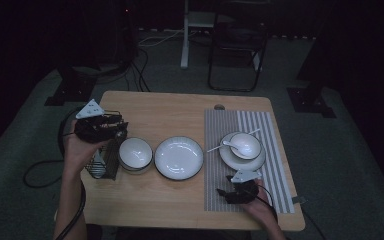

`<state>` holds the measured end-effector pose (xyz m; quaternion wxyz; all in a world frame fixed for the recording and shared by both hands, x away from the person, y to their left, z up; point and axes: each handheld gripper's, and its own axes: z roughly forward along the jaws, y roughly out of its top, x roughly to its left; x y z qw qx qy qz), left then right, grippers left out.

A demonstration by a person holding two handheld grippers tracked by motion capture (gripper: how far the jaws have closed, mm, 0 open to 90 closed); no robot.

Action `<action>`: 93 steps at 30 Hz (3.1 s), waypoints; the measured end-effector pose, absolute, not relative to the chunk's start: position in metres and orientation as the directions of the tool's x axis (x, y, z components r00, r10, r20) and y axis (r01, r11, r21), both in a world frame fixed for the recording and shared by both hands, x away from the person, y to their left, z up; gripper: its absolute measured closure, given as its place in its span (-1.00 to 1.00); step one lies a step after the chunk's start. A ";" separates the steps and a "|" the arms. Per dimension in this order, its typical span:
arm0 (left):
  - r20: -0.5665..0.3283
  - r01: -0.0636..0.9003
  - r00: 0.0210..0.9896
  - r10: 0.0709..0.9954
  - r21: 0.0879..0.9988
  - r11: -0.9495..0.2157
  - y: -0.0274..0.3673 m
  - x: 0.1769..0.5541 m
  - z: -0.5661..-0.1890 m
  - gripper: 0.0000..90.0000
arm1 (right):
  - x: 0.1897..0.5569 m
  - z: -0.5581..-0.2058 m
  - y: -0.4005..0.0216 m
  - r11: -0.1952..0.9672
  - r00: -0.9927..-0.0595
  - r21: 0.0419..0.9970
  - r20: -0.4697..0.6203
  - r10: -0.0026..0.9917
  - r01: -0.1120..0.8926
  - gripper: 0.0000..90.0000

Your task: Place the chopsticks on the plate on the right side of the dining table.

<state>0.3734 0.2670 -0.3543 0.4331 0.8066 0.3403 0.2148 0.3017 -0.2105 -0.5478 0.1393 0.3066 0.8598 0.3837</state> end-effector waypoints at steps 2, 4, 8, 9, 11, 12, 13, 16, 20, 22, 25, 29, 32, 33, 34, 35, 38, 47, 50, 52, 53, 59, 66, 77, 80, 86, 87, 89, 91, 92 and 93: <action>0.056 0.370 0.670 0.740 0.839 -0.399 0.267 0.375 -0.357 0.30 | 0.302 -0.548 -0.211 0.518 -0.773 0.745 -0.004 0.634 0.421 -0.26; 0.054 0.376 0.669 0.742 0.836 -0.399 0.268 0.375 -0.358 0.30 | 0.302 -0.548 -0.211 0.518 -0.774 0.746 -0.005 0.634 0.420 -0.26; 0.041 0.385 0.669 0.742 0.834 -0.394 0.271 0.377 -0.363 0.30 | 0.302 -0.548 -0.211 0.517 -0.773 0.745 -0.003 0.634 0.421 -0.26; 0.042 0.385 0.669 0.742 0.834 -0.395 0.271 0.377 -0.363 0.29 | 0.302 -0.548 -0.210 0.517 -0.773 0.745 -0.003 0.634 0.421 -0.26; 0.044 0.383 0.670 0.741 0.834 -0.397 0.271 0.379 -0.362 0.29 | 0.302 -0.548 -0.210 0.517 -0.773 0.745 -0.003 0.634 0.421 -0.26; 0.043 0.384 0.670 0.741 0.834 -0.396 0.270 0.380 -0.361 0.29 | 0.302 -0.548 -0.211 0.517 -0.773 0.745 -0.003 0.634 0.421 -0.26; 0.044 0.384 0.671 0.740 0.833 -0.397 0.270 0.381 -0.361 0.29 | 0.302 -0.548 -0.210 0.517 -0.773 0.745 -0.003 0.634 0.421 -0.26; 0.038 0.384 0.671 0.741 0.836 -0.391 0.270 0.384 -0.359 0.29 | 0.302 -0.548 -0.210 0.517 -0.773 0.745 -0.003 0.634 0.421 -0.26; 0.029 0.386 0.671 0.741 0.840 -0.382 0.272 0.390 -0.359 0.29 | 0.302 -0.548 -0.210 0.518 -0.773 0.745 -0.003 0.634 0.421 -0.27; 0.023 0.388 0.673 0.739 0.840 -0.379 0.273 0.393 -0.360 0.29 | 0.302 -0.548 -0.210 0.517 -0.773 0.745 -0.003 0.634 0.422 -0.27; 0.023 0.390 0.678 0.735 0.836 -0.386 0.273 0.396 -0.362 0.29 | 0.302 -0.548 -0.210 0.517 -0.773 0.745 -0.003 0.634 0.422 -0.27; 0.018 0.393 0.681 0.732 0.835 -0.386 0.273 0.399 -0.364 0.29 | 0.302 -0.548 -0.210 0.517 -0.773 0.745 -0.003 0.634 0.422 -0.27; 0.017 0.392 0.681 0.732 0.836 -0.384 0.274 0.401 -0.364 0.29 | 0.302 -0.548 -0.210 0.517 -0.773 0.745 -0.003 0.634 0.421 -0.27; 0.014 0.394 0.681 0.732 0.836 -0.383 0.274 0.402 -0.365 0.29 | 0.302 -0.548 -0.210 0.517 -0.773 0.745 -0.003 0.634 0.422 -0.27; 0.013 0.396 0.680 0.734 0.835 -0.382 0.275 0.403 -0.365 0.28 | 0.302 -0.548 -0.210 0.517 -0.773 0.745 -0.003 0.634 0.422 -0.27; 0.010 0.399 0.676 0.737 0.835 -0.378 0.275 0.404 -0.365 0.27 | 0.302 -0.548 -0.210 0.517 -0.773 0.745 -0.003 0.634 0.422 -0.27; 0.003 0.409 0.671 0.742 0.832 -0.374 0.277 0.407 -0.367 0.25 | 0.302 -0.548 -0.210 0.517 -0.773 0.745 -0.003 0.634 0.421 -0.27; 0.012 0.443 0.641 0.767 0.811 -0.383 0.283 0.410 -0.375 0.32 | 0.302 -0.548 -0.210 0.518 -0.774 0.745 -0.003 0.634 0.421 -0.27; 0.003 0.462 0.624 0.782 0.805 -0.372 0.290 0.411 -0.381 0.37 | 0.302 -0.548 -0.210 0.517 -0.773 0.745 -0.003 0.634 0.422 -0.27; 0.004 0.469 0.620 0.785 0.800 -0.374 0.292 0.413 -0.383 0.37 | 0.302 -0.548 -0.210 0.518 -0.773 0.745 -0.003 0.634 0.421 -0.27; 0.005 0.477 0.615 0.788 0.794 -0.377 0.292 0.414 -0.384 0.38 | 0.302 -0.548 -0.210 0.518 -0.773 0.745 -0.003 0.634 0.421 -0.27; 0.020 0.503 0.610 0.792 0.763 -0.407 0.293 0.424 -0.389 0.38 | 0.302 -0.548 -0.210 0.518 -0.773 0.745 -0.003 0.634 0.421 -0.27; 0.030 0.523 0.609 0.793 0.736 -0.430 0.291 0.434 -0.392 0.42 | 0.302 -0.548 -0.210 0.518 -0.773 0.745 -0.003 0.634 0.421 -0.27; 0.029 0.551 0.602 0.798 0.708 -0.441 0.290 0.448 -0.396 0.51 | 0.302 -0.548 -0.210 0.518 -0.773 0.745 -0.003 0.634 0.421 -0.27; 0.030 0.553 0.605 0.796 0.703 -0.447 0.290 0.450 -0.396 0.53 | 0.302 -0.548 -0.210 0.518 -0.773 0.745 -0.003 0.634 0.421 -0.27; 0.038 0.555 0.604 0.796 0.697 -0.454 0.290 0.452 -0.396 0.58 | 0.302 -0.548 -0.210 0.518 -0.773 0.745 -0.003 0.634 0.421 -0.27; 0.037 0.554 0.606 0.795 0.698 -0.455 0.291 0.452 -0.396 0.61 | 0.302 -0.548 -0.210 0.518 -0.773 0.745 -0.003 0.634 0.421 -0.27; 0.032 0.553 0.609 0.793 0.699 -0.453 0.292 0.452 -0.396 0.65 | 0.302 -0.548 -0.210 0.518 -0.773 0.745 -0.003 0.634 0.422 -0.27; 0.032 0.551 0.612 0.790 0.700 -0.455 0.292 0.452 -0.396 0.68 | 0.302 -0.548 -0.210 0.518 -0.773 0.745 -0.003 0.634 0.422 -0.27; 0.031 0.551 0.612 0.790 0.700 -0.454 0.292 0.453 -0.396 0.68 | 0.302 -0.548 -0.210 0.517 -0.773 0.745 -0.003 0.634 0.421 -0.27; 0.031 0.551 0.612 0.790 0.700 -0.454 0.292 0.453 -0.395 0.68 | 0.302 -0.548 -0.210 0.518 -0.773 0.745 -0.003 0.634 0.422 -0.27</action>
